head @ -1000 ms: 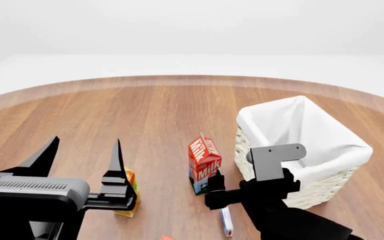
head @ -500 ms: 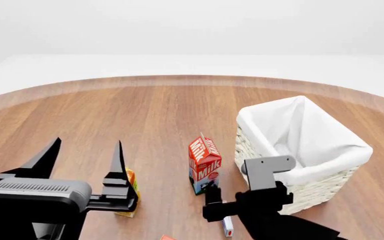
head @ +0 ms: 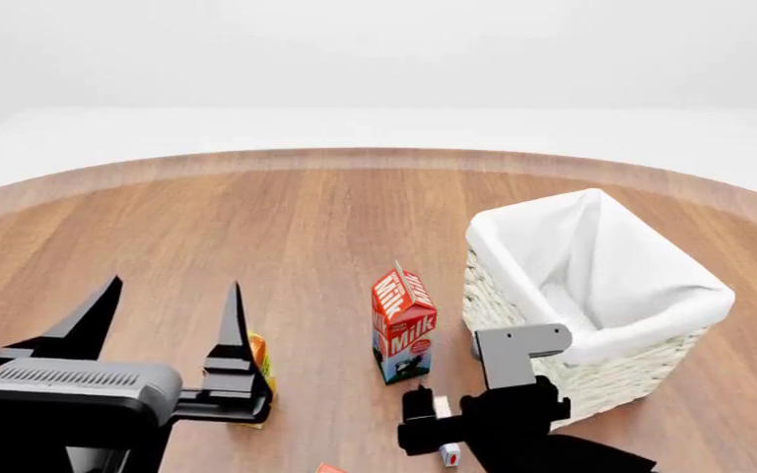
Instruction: Pick up the cream cheese box and the butter, and put them in the basket.
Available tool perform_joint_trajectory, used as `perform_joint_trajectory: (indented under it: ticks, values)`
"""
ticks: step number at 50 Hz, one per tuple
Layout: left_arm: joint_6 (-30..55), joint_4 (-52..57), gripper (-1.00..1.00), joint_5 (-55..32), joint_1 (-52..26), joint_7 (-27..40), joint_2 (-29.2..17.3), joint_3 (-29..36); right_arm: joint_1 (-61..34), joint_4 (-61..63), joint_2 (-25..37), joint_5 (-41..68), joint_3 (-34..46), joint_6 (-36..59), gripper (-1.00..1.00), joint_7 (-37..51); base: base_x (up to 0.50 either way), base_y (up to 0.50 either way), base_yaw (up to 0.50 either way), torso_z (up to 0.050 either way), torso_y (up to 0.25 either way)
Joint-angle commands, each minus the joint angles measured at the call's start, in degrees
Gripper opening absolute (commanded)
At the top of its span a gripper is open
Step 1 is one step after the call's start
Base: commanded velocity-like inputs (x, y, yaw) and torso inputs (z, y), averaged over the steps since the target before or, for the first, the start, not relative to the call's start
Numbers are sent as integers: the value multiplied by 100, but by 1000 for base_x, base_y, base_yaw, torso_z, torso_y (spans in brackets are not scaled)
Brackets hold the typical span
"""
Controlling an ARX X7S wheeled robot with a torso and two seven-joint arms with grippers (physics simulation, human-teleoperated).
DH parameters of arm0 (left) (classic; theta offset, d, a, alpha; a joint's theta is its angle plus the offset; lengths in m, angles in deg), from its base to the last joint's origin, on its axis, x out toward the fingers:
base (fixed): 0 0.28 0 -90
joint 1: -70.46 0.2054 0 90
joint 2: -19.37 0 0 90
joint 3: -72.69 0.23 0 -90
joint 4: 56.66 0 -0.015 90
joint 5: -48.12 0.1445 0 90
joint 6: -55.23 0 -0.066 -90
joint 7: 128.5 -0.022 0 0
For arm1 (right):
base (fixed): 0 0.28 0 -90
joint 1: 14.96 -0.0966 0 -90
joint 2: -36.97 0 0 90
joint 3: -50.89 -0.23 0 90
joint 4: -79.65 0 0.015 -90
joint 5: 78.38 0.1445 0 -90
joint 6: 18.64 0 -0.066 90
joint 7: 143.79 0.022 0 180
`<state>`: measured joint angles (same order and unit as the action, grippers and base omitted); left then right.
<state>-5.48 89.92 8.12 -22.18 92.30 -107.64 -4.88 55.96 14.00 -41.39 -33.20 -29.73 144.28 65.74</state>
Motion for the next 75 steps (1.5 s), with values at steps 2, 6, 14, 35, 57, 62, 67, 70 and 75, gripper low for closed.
perform_joint_trajectory:
  ticks: [2,6,14,35,57,62,67,70,75]
  values:
    - [-210,-76,100,160,119,-47,-45,49,9,-266,-1,-4,80,-141,100,-79,0,0,0,0,0]
    - [-239,-78,100,186,122,-49,-55,61,19,-381,10,-37,123,-215,100,-113,0,0,0,0,0]
    - [-348,-164,100,277,164,-102,-38,123,30,-744,95,-261,333,-495,100,-230,0,0,0,0,0]
    - [130,145,100,-386,-322,382,-216,82,111,-1028,155,-373,552,-737,100,-262,0,0,0,0,0]
    - [-41,75,100,-363,-313,436,-314,187,115,-1413,144,-452,728,-993,100,-343,0,0,0,0,0]
    - [-33,83,100,-392,-343,464,-331,215,89,-1545,150,-477,753,-1051,100,-373,0,0,0,0,0]
    - [-27,74,100,-424,-390,493,-341,233,74,-1682,157,-521,795,-1141,100,-415,0,0,0,0,0]
    - [-40,87,100,-410,-379,501,-352,257,59,-1737,153,-541,812,-1174,100,-418,0,0,0,0,0]
    - [-76,77,100,-412,-376,515,-376,265,54,-1821,147,-581,872,-1238,100,-440,0,0,0,0,0]
